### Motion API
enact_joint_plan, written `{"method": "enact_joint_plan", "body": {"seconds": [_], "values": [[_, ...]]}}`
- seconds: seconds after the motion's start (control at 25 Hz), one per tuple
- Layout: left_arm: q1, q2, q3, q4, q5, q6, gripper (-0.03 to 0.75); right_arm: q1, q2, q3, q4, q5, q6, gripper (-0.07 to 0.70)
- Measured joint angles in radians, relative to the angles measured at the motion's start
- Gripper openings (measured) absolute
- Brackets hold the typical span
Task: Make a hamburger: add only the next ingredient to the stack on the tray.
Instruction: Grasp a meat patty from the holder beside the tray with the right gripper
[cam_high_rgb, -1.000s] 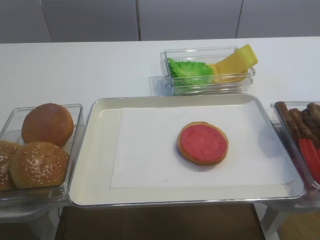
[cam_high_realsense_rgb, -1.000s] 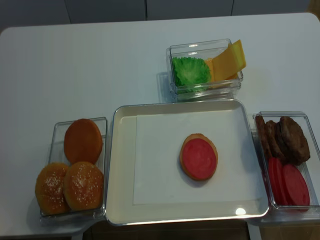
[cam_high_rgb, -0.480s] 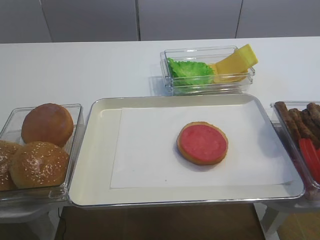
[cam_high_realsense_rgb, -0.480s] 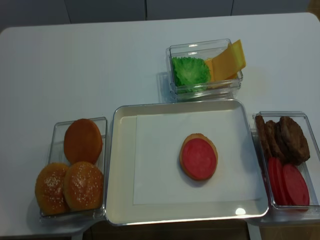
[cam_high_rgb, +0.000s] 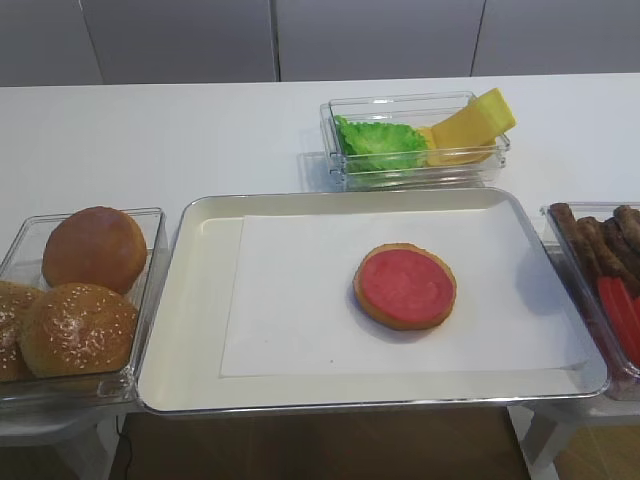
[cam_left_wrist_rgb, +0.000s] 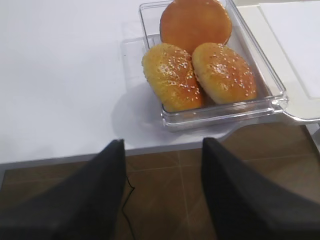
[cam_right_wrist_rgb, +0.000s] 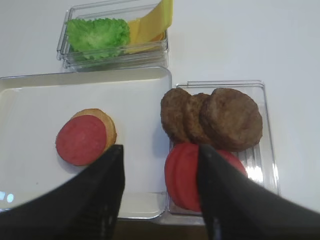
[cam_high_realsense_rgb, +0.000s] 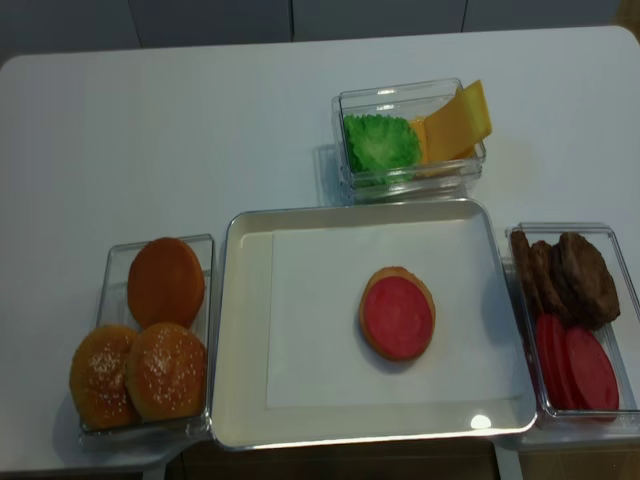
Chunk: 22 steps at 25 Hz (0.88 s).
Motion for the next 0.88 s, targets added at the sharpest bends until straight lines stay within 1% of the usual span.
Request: {"method": "enact_joint_plan", "body": {"seconds": [0.12,0.36,0.52,0.72,0.88], "values": [[0.000,0.000,0.000,0.000,0.000,0.000,0.370,0.000,0.153,-0.072,0.000,0.000,0.000,0.352],[0.000,0.000,0.000,0.000,0.000,0.000,0.370,0.000,0.426,-0.193,0.000,0.059,0.000,0.351],[0.000,0.000,0.000,0.000,0.000,0.000,0.370,0.055,0.546,-0.227,-0.027,0.061,0.008,0.338],[0.000,0.000,0.000,0.000,0.000,0.000,0.370,0.147,0.679,-0.251,-0.150,0.059,0.092,0.335],[0.000,0.000,0.000,0.000,0.000,0.000,0.370,0.177,0.762,-0.252,-0.197,0.053,0.105,0.334]]}}
